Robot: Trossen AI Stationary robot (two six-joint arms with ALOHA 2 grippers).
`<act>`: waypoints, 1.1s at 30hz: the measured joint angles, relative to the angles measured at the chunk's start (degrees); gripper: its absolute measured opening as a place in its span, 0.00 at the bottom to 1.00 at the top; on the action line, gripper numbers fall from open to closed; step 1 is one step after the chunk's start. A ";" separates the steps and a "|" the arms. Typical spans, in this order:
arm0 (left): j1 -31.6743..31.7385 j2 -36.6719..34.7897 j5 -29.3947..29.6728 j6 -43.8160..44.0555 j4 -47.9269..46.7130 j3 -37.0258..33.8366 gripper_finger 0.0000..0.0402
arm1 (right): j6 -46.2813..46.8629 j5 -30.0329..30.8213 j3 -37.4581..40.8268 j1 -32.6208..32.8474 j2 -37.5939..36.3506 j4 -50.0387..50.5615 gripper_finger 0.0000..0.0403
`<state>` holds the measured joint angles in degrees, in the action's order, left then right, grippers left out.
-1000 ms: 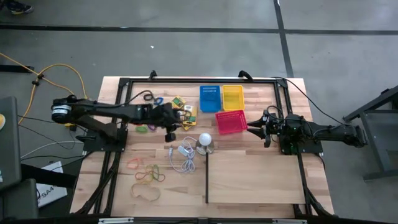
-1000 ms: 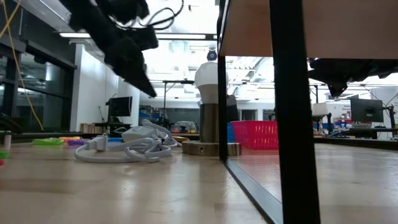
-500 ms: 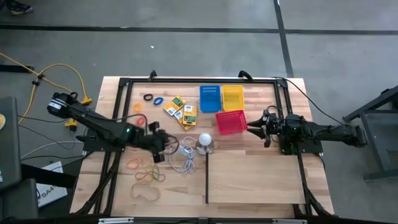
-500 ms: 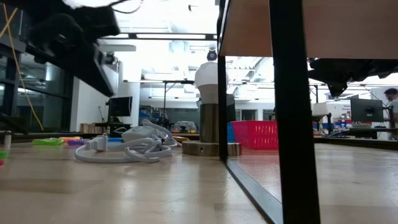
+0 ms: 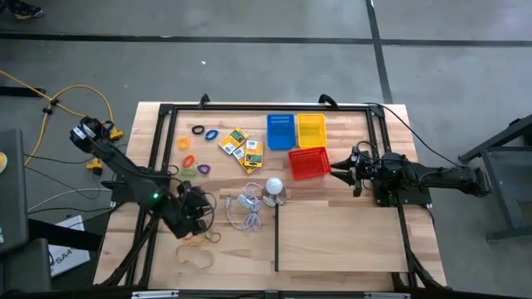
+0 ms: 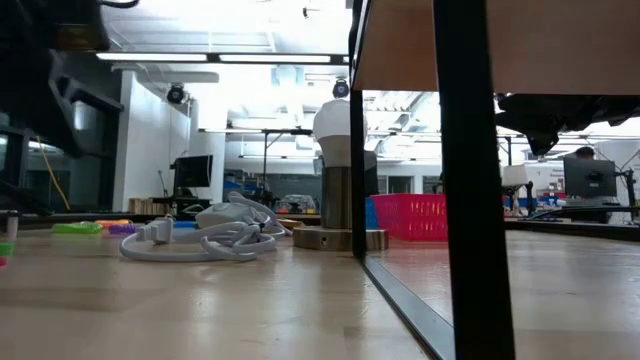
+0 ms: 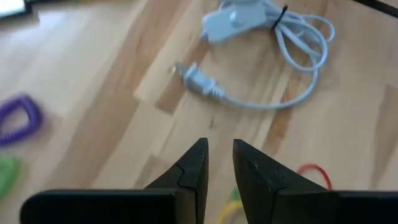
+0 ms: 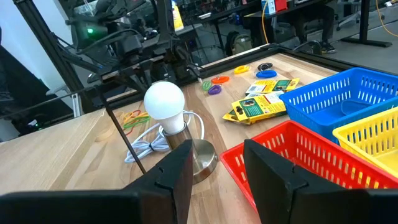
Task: Pick & Place Office Desk Supplies
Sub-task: Put the yellow rubber band into the blue bin
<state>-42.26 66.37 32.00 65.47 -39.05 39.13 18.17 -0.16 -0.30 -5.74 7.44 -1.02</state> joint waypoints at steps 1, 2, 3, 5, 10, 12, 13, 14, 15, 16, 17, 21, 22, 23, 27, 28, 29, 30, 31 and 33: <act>-1.02 0.00 0.01 1.99 -0.67 0.00 0.17 | 0.00 -0.02 0.01 0.00 0.01 0.01 0.32; -1.99 0.00 0.03 3.96 -1.41 0.00 0.17 | -0.02 -0.02 0.01 0.00 0.00 0.01 0.32; -2.93 0.00 0.05 5.70 -2.13 0.02 0.17 | 0.00 -0.02 -0.01 0.00 0.00 0.01 0.32; -4.53 0.00 0.03 9.26 -3.67 0.02 0.17 | 0.00 -0.01 0.01 0.00 0.00 0.01 0.32; -7.29 0.02 -0.25 15.21 -6.26 0.02 0.17 | 0.00 0.00 0.01 0.00 0.00 0.01 0.32; -8.03 0.05 -0.43 16.42 -6.63 0.02 0.17 | 0.00 0.00 0.01 0.00 0.00 0.01 0.32; -8.28 0.20 -0.42 16.92 -6.58 0.05 0.17 | 0.00 -0.02 0.01 0.00 0.00 0.01 0.32; -8.39 0.49 -0.43 17.22 -6.57 0.07 0.17 | 0.00 0.00 -0.01 0.01 0.00 0.01 0.32; -8.41 0.83 -0.54 17.48 -6.53 0.07 0.17 | 0.00 -0.01 0.00 0.00 0.00 0.01 0.32; -8.41 1.18 -0.67 17.73 -6.46 0.07 0.17 | 0.00 0.00 -0.01 0.00 0.00 0.01 0.32; -8.41 1.59 -0.71 17.70 -6.08 0.07 0.17 | 0.00 -0.01 0.01 0.00 0.00 0.01 0.32; -8.39 3.60 -1.12 16.57 -3.57 0.07 0.17 | 0.00 0.00 0.01 0.00 0.00 0.01 0.32; -8.39 4.03 -1.64 16.55 -2.80 0.07 0.17 | 0.00 -0.02 0.00 0.01 0.00 0.01 0.32; -8.39 4.56 -2.07 16.71 -2.12 0.07 0.17 | 0.00 0.00 0.01 0.02 0.00 0.01 0.32; -8.37 6.39 -3.82 20.22 0.10 0.07 0.17 | 0.00 0.00 0.01 0.00 0.00 0.01 0.32; -8.39 6.75 -4.11 21.48 0.57 0.07 0.17 | 0.00 -0.02 0.00 0.01 0.00 0.01 0.32; -8.39 7.21 -4.24 22.66 0.89 0.07 0.17 | 0.00 -0.01 -0.01 0.02 0.00 0.01 0.32; -8.37 7.60 -4.40 23.88 1.25 0.07 0.17 | 0.00 -0.02 0.01 0.02 0.00 -0.02 0.32; -8.19 8.04 -4.77 25.02 1.82 0.07 0.17 | 0.00 0.00 -0.01 0.00 0.00 0.01 0.32; -7.60 8.75 -6.33 27.37 3.13 0.07 0.17 | 0.00 0.00 0.00 0.00 0.00 -0.01 0.32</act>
<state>-49.87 75.12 25.66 92.84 -35.92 39.20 18.17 -0.16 -0.30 -5.74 7.44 -1.03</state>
